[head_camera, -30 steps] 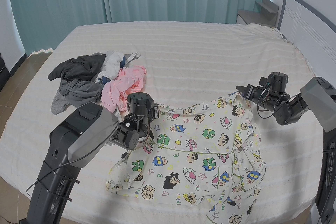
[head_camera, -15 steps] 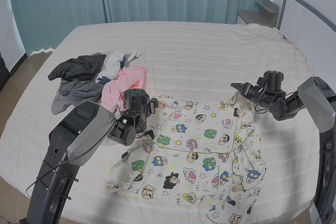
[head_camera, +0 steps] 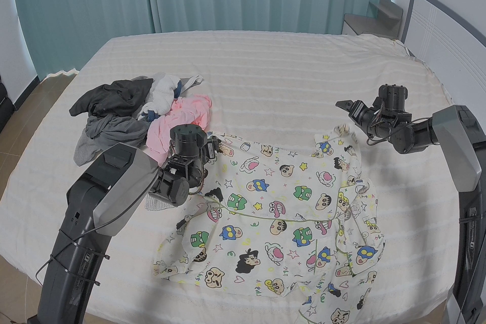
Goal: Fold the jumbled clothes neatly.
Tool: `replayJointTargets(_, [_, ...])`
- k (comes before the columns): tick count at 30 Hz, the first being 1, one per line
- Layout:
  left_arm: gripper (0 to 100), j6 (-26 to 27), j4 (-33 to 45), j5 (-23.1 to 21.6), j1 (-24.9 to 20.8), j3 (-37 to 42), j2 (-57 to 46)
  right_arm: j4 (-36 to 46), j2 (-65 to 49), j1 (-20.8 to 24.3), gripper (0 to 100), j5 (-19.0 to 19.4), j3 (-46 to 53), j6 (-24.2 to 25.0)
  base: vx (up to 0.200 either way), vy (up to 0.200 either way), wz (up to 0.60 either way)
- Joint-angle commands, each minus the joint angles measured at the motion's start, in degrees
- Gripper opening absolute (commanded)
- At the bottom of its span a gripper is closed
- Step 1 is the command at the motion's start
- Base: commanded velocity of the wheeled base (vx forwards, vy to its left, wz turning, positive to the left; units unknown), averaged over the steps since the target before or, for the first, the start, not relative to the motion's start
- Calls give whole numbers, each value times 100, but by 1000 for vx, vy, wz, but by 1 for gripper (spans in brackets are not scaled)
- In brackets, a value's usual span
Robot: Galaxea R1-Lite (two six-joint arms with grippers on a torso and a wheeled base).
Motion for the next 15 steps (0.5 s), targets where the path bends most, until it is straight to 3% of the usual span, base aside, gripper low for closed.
replayJointTargets(1, [100,6,-18,70,20,8,-25,709,313,11,100,-142,-776,265,0,0,0])
replayJointTargets(10, [100,67,26,78,161,-274,-227,700,-135,-103,100,-203,-284,247,0,0,0])
replayJointTargets(15, [100,181,289,70,222,-300,-367,683,-654,-103,100,-177,472,-104,0,0,0])
